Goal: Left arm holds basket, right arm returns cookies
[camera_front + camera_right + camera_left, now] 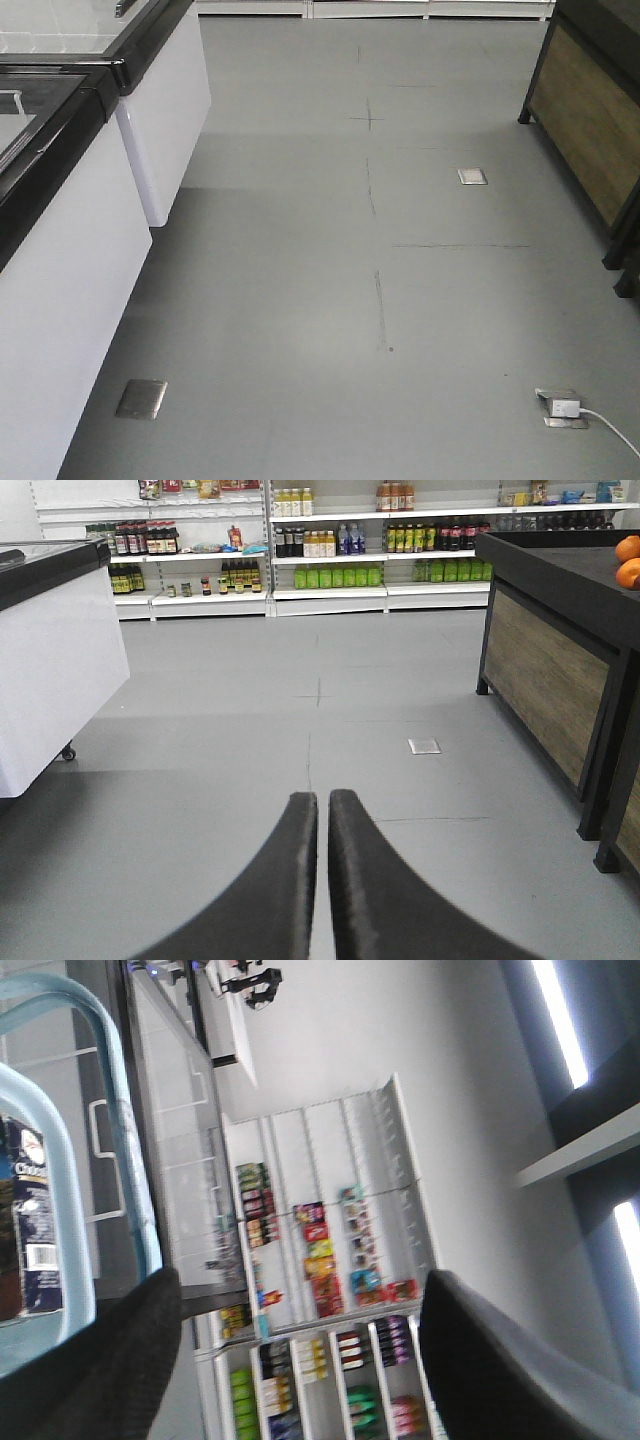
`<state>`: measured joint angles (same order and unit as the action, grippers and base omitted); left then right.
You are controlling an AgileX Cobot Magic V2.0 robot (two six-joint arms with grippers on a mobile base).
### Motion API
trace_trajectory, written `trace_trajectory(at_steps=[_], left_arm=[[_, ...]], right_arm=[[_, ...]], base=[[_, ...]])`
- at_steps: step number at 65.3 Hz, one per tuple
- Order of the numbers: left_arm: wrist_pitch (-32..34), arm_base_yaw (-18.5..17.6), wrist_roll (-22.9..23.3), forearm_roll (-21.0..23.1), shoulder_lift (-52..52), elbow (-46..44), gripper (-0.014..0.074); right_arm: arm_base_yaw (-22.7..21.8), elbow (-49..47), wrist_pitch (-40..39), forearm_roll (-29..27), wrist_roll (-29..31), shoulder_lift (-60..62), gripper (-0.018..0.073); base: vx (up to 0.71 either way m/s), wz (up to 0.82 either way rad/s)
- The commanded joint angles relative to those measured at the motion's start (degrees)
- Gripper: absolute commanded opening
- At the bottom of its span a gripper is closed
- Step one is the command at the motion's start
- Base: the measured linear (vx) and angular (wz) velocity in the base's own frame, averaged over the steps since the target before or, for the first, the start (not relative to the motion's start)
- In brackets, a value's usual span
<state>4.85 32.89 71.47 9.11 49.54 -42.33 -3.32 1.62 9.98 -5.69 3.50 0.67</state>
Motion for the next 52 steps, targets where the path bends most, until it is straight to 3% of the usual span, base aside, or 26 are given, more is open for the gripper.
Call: trace_trajectory(at_steps=[1, 19, 33, 42, 52], left_arm=[[13.83, 0.11, 1.82, 0.53, 0.58, 1.51, 0.0486], [22.43, 0.06, 2.04, -0.08, 6.44, 2.74, 0.0486], [22.84, 0.06, 7.75, -0.08, 10.43, 2.68, 0.0486], [24.01, 0.06, 8.83, -0.14, 13.09, 2.68, 0.0486], [29.54, 0.06, 9.36, -0.14, 15.90, 2.68, 0.0486]], right_arm=[[-0.07, 1.01, -4.01, 0.20, 0.45, 0.67, -0.0006], [-0.07, 1.01, -4.01, 0.20, 0.45, 0.67, -0.0006], [-0.07, 1.01, -4.07, 0.20, 0.45, 0.67, -0.0006], [-0.07, 1.01, -4.07, 0.20, 0.45, 0.67, -0.0006], [-0.07, 1.01, -4.07, 0.20, 0.45, 0.67, -0.0006]], base=[[0.00, 0.00], [0.00, 0.00], [0.00, 0.00], [0.00, 0.00], [0.00, 0.00]])
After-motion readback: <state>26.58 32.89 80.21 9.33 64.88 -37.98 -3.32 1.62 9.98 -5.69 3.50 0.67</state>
